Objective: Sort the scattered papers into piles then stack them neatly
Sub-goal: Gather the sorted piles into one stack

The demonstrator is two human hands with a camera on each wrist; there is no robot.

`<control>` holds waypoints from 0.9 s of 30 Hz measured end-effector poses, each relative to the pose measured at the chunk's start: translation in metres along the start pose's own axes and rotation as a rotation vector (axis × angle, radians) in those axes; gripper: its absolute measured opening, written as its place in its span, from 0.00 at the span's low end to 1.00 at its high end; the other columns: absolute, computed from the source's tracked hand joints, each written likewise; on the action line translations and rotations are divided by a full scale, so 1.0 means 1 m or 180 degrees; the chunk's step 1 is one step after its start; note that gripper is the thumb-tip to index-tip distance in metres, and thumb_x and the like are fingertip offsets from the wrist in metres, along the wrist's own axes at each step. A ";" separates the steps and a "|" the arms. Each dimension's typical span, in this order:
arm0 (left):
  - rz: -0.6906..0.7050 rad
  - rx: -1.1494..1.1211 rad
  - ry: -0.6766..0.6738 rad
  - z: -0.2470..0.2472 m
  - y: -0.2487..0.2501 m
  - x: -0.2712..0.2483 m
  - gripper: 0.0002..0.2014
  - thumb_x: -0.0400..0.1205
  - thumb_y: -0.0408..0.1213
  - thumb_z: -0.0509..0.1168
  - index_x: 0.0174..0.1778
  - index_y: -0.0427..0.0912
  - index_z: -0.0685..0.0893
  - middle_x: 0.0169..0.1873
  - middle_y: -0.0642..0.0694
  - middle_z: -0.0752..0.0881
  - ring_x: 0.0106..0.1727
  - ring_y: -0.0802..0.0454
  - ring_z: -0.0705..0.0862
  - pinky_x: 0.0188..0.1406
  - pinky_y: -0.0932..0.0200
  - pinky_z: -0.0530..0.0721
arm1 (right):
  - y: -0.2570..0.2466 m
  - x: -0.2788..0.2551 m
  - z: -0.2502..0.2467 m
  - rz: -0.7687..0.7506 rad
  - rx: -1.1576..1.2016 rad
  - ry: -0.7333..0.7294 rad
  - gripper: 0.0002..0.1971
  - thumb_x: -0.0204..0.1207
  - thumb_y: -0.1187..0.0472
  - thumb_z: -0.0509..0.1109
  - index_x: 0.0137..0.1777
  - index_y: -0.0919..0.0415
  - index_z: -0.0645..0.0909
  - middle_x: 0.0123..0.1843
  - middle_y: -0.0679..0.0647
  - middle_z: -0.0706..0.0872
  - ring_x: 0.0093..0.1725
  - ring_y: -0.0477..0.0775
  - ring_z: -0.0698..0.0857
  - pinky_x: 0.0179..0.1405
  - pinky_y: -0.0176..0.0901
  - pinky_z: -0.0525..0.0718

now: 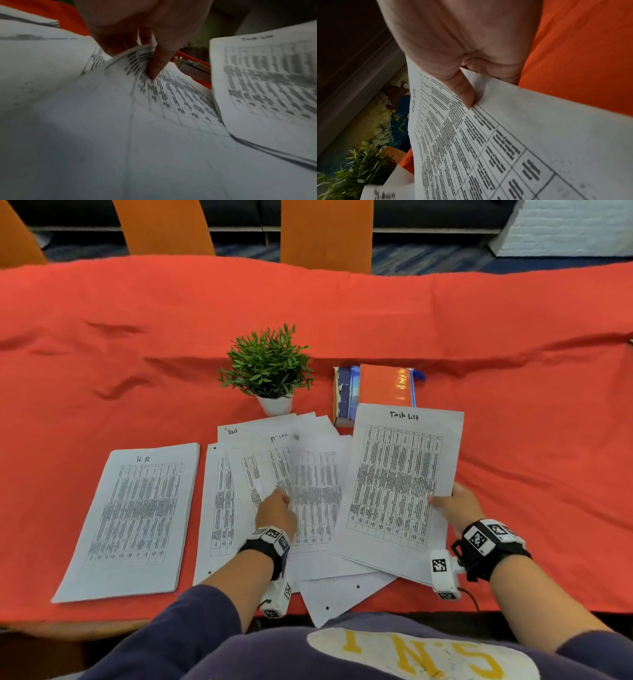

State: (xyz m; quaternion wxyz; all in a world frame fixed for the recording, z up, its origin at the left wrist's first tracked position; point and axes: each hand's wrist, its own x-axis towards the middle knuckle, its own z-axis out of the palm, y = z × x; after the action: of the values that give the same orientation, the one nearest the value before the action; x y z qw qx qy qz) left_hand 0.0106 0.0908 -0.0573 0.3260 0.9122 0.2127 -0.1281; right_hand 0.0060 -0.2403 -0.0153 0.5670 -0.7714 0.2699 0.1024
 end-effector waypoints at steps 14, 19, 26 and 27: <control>-0.0342 0.0209 0.0215 0.002 -0.001 0.006 0.19 0.82 0.41 0.63 0.66 0.32 0.78 0.68 0.34 0.70 0.67 0.39 0.72 0.60 0.51 0.77 | 0.002 0.010 0.009 0.0091 0.0125 -0.0038 0.21 0.73 0.74 0.70 0.65 0.60 0.81 0.58 0.58 0.88 0.55 0.61 0.87 0.63 0.61 0.82; -0.0429 0.0447 0.0107 -0.002 -0.006 0.019 0.17 0.82 0.37 0.64 0.65 0.34 0.78 0.65 0.34 0.72 0.65 0.39 0.74 0.59 0.51 0.79 | 0.003 0.006 0.014 0.0028 0.0181 -0.0036 0.18 0.73 0.76 0.69 0.61 0.60 0.82 0.56 0.59 0.87 0.55 0.61 0.86 0.62 0.58 0.82; -0.0017 0.0495 0.0304 0.004 -0.008 0.015 0.13 0.79 0.25 0.61 0.60 0.33 0.79 0.63 0.36 0.71 0.62 0.41 0.74 0.55 0.50 0.81 | 0.007 0.007 0.012 0.0124 0.0250 -0.0080 0.17 0.73 0.78 0.67 0.59 0.62 0.81 0.57 0.62 0.86 0.56 0.64 0.85 0.63 0.60 0.81; -0.0003 0.0495 0.0311 0.004 -0.008 0.014 0.13 0.79 0.25 0.61 0.59 0.33 0.79 0.62 0.36 0.72 0.61 0.41 0.75 0.54 0.50 0.81 | 0.007 0.007 0.012 0.0136 0.0249 -0.0074 0.18 0.73 0.78 0.67 0.60 0.63 0.81 0.58 0.62 0.86 0.56 0.64 0.85 0.63 0.60 0.81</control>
State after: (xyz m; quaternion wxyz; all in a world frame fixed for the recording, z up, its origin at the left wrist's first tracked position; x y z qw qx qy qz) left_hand 0.0190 0.0979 -0.0694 0.2433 0.9398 0.2183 -0.0997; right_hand 0.0098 -0.2326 -0.0286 0.5976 -0.7415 0.2835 0.1129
